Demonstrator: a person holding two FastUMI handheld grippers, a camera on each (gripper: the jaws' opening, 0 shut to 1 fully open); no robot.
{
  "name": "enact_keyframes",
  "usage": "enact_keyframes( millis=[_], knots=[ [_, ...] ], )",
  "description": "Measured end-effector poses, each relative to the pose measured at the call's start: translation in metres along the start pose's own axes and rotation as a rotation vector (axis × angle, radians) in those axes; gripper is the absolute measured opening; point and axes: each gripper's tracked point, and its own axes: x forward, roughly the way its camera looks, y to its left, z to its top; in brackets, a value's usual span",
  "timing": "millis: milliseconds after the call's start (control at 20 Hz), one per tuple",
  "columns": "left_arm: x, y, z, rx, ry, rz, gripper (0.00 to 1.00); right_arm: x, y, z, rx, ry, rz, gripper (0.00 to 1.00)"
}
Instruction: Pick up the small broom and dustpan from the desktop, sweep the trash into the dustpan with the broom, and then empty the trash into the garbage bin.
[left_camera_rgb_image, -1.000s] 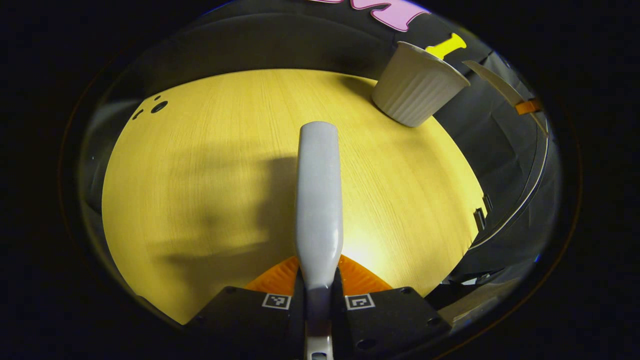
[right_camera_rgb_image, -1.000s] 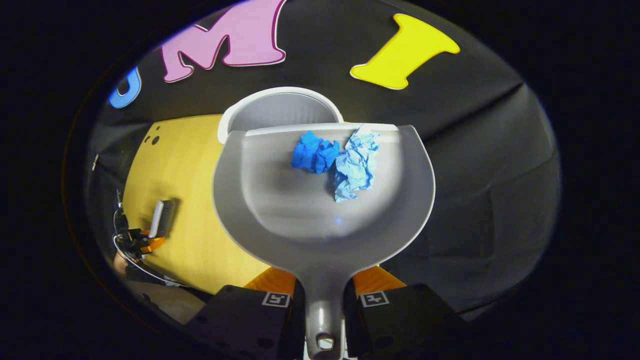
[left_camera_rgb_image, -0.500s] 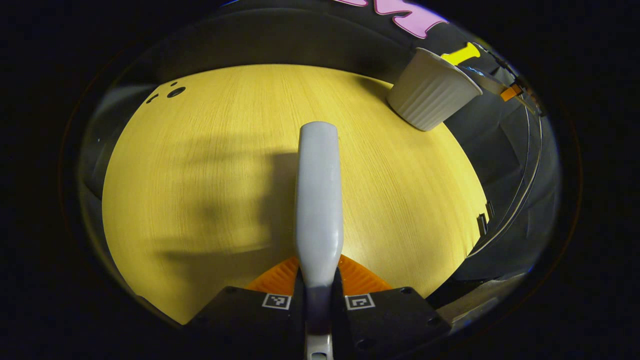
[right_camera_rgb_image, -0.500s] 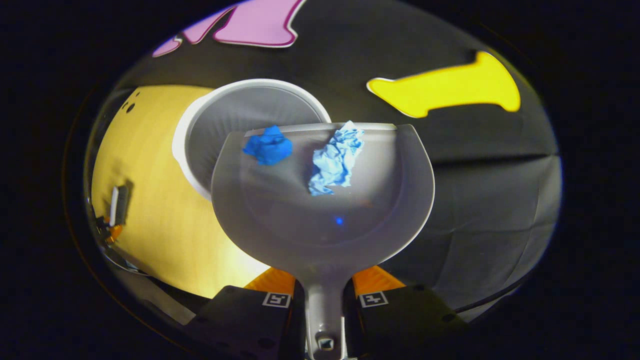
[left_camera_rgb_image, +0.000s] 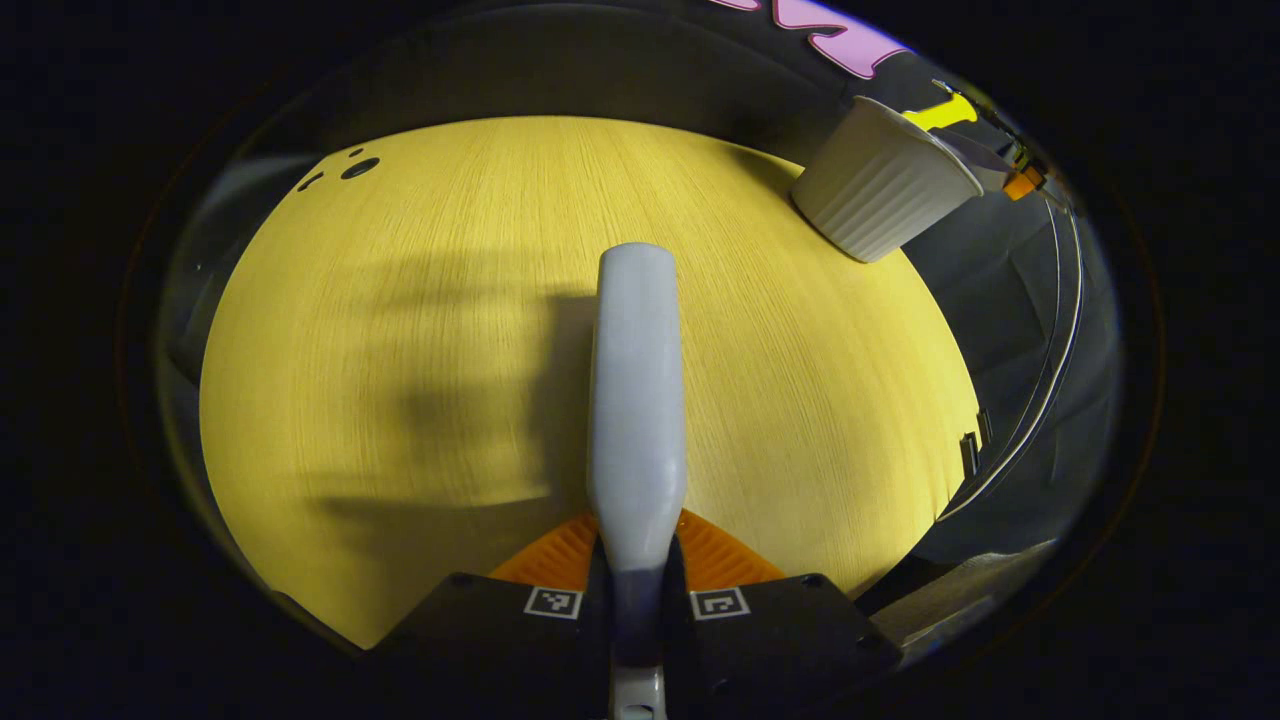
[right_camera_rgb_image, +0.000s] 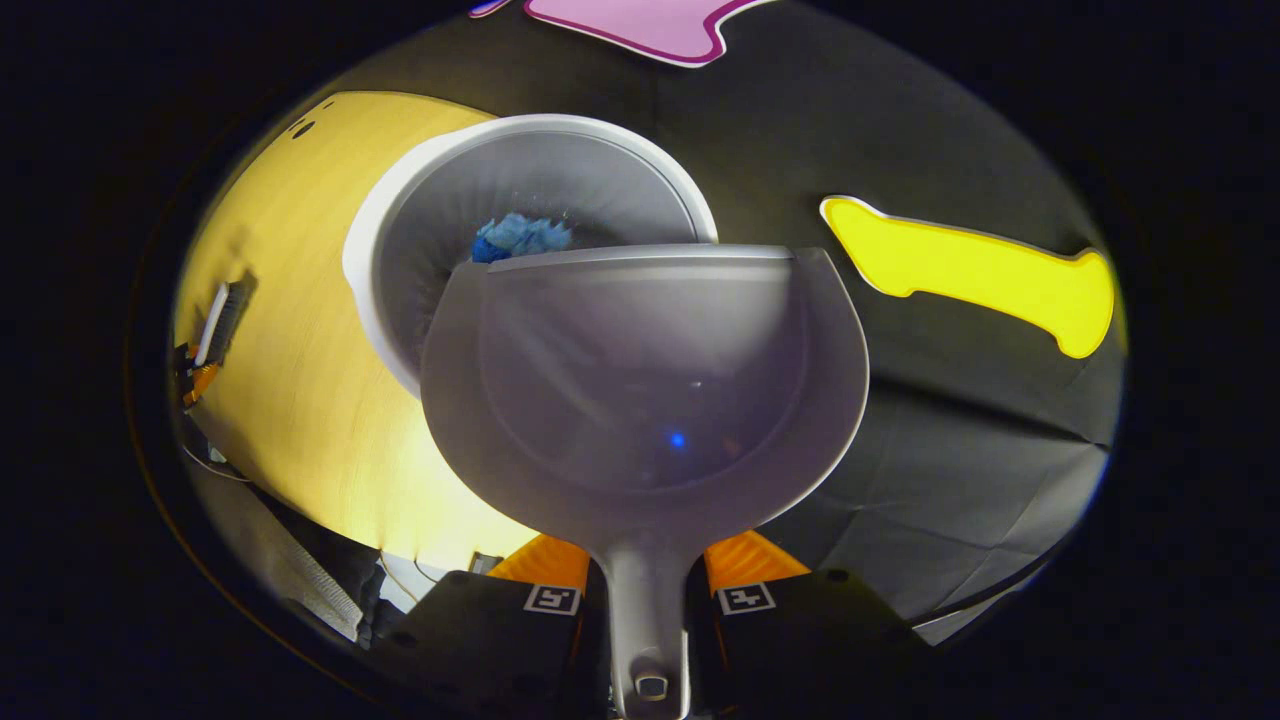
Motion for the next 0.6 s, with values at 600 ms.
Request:
enact_keyframes(
  millis=[600],
  knots=[
    [-0.007,-0.005,0.003,0.009,-0.001,0.030,0.22,-0.009,-0.001,0.005,0.219,-0.285,0.028,0.35]
  ],
)
